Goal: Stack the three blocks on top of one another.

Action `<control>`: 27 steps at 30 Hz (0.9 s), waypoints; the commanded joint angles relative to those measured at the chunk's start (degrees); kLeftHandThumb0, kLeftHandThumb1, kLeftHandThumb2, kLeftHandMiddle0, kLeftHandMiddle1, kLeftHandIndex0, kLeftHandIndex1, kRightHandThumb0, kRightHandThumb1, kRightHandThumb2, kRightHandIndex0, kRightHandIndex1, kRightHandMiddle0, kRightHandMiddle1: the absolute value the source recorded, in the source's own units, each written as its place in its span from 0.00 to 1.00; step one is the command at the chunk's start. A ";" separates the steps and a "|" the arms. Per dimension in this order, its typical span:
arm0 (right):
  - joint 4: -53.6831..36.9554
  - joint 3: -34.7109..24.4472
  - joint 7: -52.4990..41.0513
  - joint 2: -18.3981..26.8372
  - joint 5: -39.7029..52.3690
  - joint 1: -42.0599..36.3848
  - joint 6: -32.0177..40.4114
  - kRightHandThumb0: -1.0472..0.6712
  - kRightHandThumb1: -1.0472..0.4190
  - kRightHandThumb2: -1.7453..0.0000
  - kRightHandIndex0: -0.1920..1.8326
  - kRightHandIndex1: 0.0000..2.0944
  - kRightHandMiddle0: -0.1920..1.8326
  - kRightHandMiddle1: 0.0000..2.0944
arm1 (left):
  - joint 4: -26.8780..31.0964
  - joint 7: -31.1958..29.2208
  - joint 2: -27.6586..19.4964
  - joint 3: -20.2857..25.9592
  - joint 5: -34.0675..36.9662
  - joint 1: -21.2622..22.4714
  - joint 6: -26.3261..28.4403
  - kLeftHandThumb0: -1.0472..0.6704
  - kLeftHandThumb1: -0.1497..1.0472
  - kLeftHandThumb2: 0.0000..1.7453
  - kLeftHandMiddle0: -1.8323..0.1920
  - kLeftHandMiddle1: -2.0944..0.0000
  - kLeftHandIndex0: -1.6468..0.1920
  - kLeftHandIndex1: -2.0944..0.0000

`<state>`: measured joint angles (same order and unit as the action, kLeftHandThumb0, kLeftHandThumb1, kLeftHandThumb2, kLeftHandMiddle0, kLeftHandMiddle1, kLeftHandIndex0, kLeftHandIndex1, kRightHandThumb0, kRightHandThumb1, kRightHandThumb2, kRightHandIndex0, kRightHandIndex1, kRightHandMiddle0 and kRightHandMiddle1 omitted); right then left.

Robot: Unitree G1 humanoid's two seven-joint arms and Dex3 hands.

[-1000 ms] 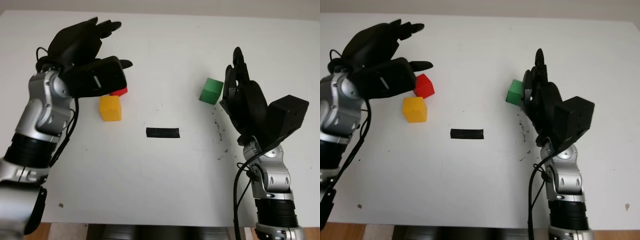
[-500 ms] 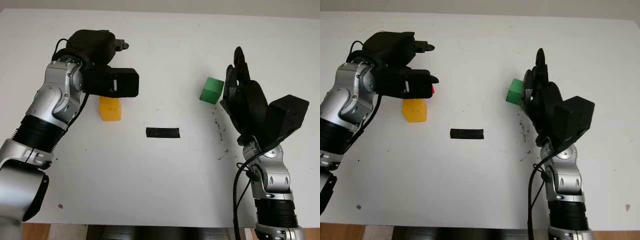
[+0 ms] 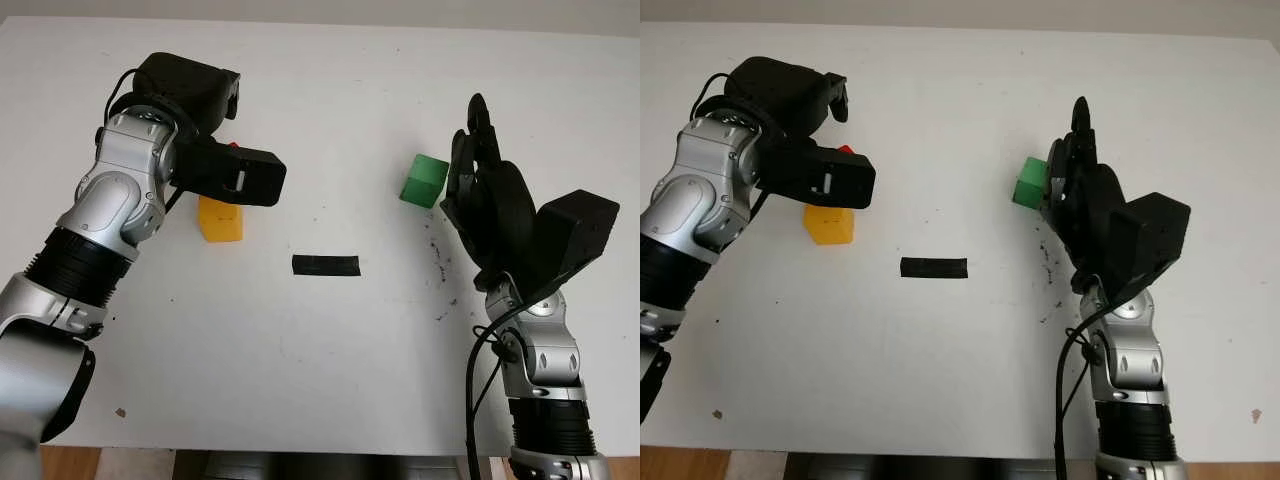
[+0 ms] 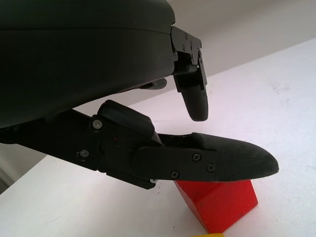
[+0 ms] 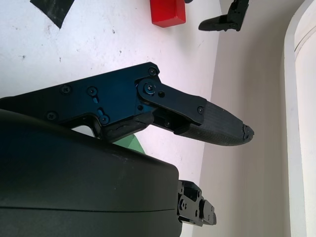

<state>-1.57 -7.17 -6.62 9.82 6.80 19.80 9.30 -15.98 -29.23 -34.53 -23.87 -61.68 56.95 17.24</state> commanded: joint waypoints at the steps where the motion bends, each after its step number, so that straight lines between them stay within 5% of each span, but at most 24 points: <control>1: -1.08 -0.33 0.42 -0.19 -0.01 -0.84 -0.67 0.20 0.00 0.56 0.00 0.00 0.00 0.00 | 1.30 -1.01 -0.56 0.21 -0.46 -0.73 0.53 0.04 1.00 0.22 0.78 0.95 0.94 0.28; 9: -0.87 -0.10 1.20 -0.21 -0.24 -0.69 -0.88 0.20 0.00 0.56 0.00 0.00 0.00 0.00 | 1.53 -4.01 -0.27 -0.35 -2.91 -1.85 2.06 0.04 1.00 0.24 0.81 0.94 0.94 0.45; 12: -0.84 -0.12 1.23 -0.15 -0.23 -0.69 -0.91 0.20 0.00 0.56 0.00 0.00 0.00 0.00 | 0.64 -4.18 0.34 -0.42 -2.82 -2.37 2.69 0.05 1.00 0.23 0.86 0.97 0.86 0.68; 18: -1.17 -0.17 1.27 0.05 -0.37 -0.91 -0.82 0.20 0.00 0.56 0.00 0.00 0.00 0.00 | -1.81 -2.26 1.64 -1.73 -5.08 -2.43 4.13 0.04 1.00 0.23 0.87 0.97 0.82 0.83; 22: -1.78 -0.26 1.24 0.11 -0.26 -1.13 -0.53 0.19 0.00 0.56 0.00 0.00 0.00 0.00 | -2.99 -1.77 2.20 -2.47 -6.15 -2.44 4.97 0.04 1.00 0.22 0.85 0.97 0.80 0.85; 27: -1.82 -0.40 1.06 0.08 0.01 -1.30 -0.93 0.21 0.00 0.56 0.00 0.00 0.00 0.00 | -3.66 -1.39 2.56 -2.60 -5.83 -2.63 5.27 0.04 1.00 0.22 0.84 0.98 0.87 0.63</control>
<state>-1.89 -7.22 -5.50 9.79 6.72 19.22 8.98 -19.51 -30.93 -32.35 -26.23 -67.29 54.67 22.08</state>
